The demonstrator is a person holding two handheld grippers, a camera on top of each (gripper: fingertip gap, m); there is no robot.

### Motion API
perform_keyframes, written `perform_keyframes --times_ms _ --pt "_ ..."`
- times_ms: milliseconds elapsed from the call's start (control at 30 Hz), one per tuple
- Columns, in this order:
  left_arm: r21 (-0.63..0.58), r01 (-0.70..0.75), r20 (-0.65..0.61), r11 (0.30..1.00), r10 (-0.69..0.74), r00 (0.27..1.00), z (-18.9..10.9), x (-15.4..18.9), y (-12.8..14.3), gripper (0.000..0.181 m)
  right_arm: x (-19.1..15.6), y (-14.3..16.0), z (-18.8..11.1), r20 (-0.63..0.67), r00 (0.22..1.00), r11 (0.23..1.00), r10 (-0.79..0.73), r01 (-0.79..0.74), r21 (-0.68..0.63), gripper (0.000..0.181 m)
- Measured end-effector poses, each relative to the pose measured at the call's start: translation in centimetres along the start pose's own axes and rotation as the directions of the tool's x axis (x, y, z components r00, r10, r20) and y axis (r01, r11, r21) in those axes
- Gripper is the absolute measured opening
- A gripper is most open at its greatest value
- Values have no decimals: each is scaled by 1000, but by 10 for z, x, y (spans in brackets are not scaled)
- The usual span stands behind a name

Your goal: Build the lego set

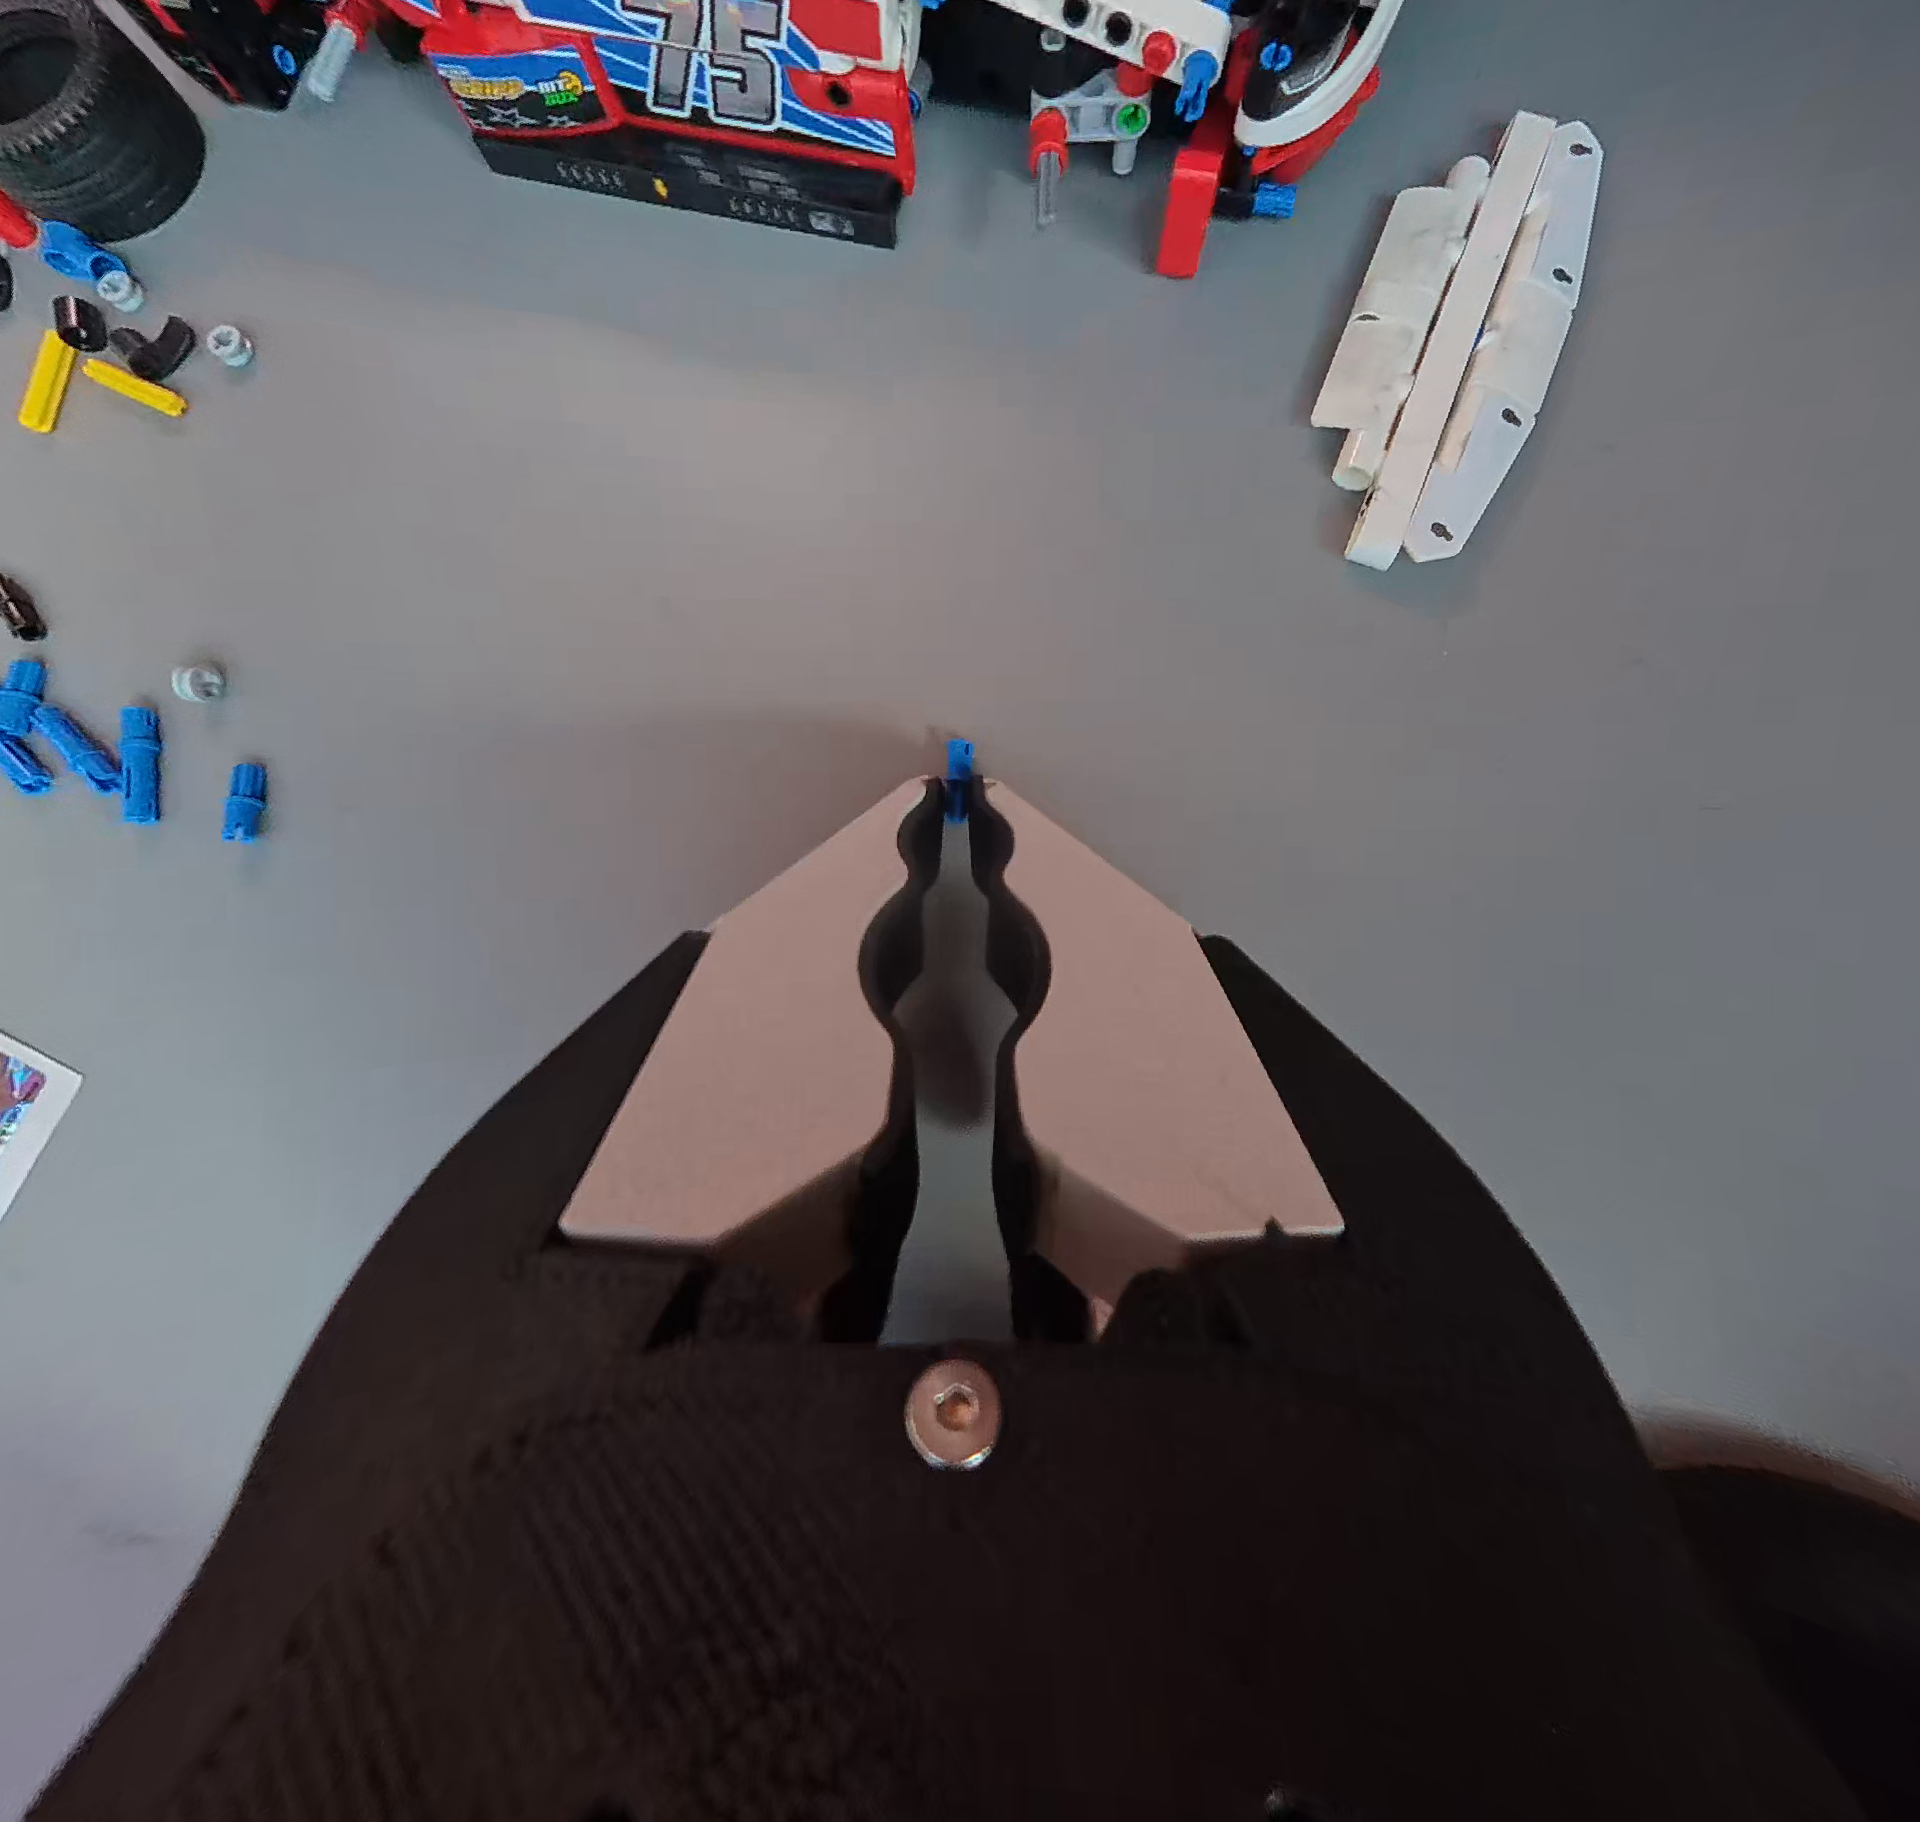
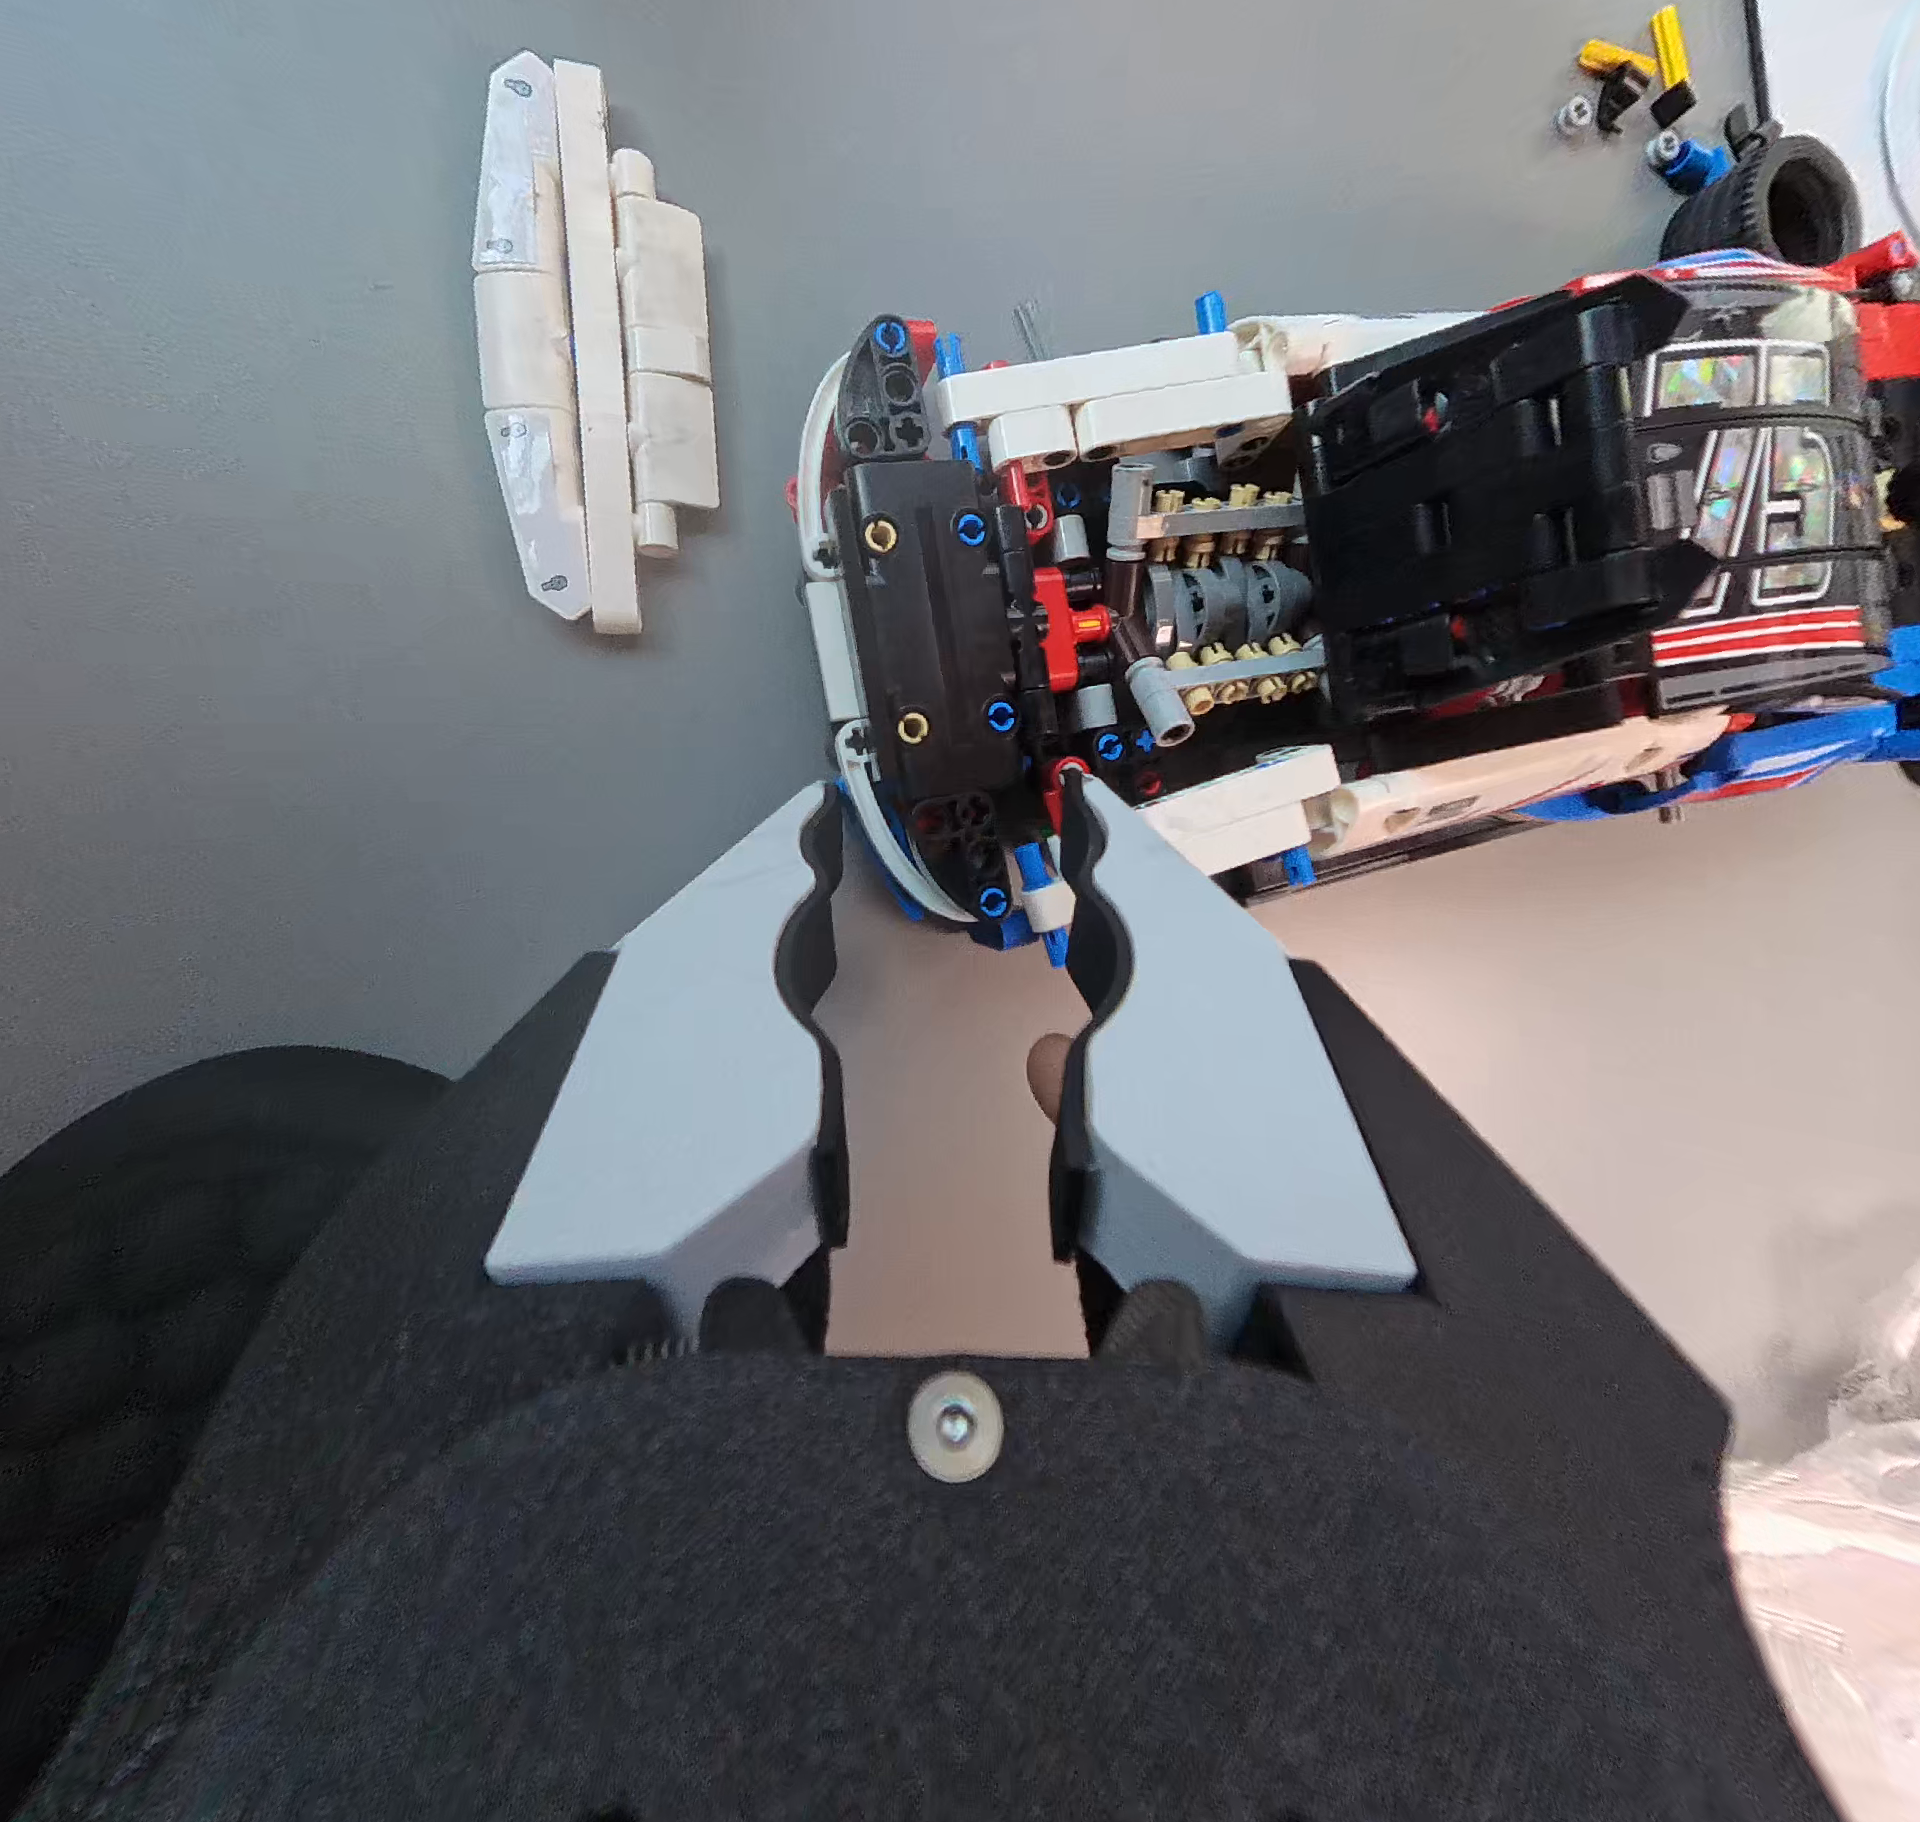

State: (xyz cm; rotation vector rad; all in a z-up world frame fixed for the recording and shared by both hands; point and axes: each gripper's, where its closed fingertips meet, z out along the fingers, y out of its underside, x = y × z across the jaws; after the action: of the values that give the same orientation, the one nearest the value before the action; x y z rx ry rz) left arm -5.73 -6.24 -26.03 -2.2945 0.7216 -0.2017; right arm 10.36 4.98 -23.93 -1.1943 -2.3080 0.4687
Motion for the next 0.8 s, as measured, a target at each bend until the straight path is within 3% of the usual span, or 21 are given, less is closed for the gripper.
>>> perform_keyframes --times_ms 400,800 --pt "35 2 -9 999 -2 1000 6 3 -8 2 -15 -13 3 20 999 1000 -29 29 0 39" --pt "47 -14 21 999 13 1000 6 -1 -10 2 -5 -17 8 16 1000 997 -21 20 80 39"
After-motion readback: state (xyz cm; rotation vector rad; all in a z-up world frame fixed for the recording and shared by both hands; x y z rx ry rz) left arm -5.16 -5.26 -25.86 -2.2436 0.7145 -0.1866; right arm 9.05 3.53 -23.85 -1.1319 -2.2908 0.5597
